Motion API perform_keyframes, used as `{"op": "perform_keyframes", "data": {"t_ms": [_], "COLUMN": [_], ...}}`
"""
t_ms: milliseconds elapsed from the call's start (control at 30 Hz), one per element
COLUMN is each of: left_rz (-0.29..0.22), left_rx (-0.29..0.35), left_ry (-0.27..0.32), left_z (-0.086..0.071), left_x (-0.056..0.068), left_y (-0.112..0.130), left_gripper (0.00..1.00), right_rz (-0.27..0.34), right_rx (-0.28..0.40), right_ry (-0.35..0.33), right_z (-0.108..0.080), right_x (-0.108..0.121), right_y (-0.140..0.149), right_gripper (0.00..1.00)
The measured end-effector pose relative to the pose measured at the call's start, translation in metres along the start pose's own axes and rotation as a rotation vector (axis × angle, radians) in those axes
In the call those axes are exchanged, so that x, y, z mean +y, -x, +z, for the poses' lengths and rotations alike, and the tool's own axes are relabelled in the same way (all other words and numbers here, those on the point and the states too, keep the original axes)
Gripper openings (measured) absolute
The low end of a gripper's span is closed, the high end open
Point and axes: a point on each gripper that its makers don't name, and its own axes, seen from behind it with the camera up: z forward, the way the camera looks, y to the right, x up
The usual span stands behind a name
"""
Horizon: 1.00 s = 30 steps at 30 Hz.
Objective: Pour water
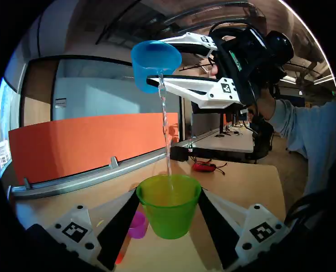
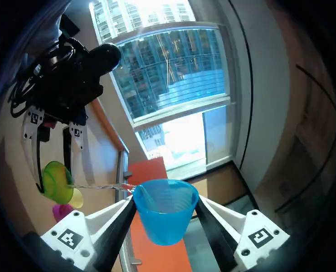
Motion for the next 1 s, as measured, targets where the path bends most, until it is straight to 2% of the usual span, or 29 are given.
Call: {"op": "perform_keyframes", "data": {"t_ms": [1000], "left_rz": [0.0], "left_rx": [0.003], "left_ry": [0.006], "left_z": [0.001], "left_x": [0.0044], "left_y": [-0.0039], "left_gripper": [0.88], "right_rz": [-0.13], "right_rx": [-0.005], "right_ry": [0.001], "right_z": [0.0026], "right_x": [0.007], "right_y": [-0.0057], "right_gripper": [0.9]}}
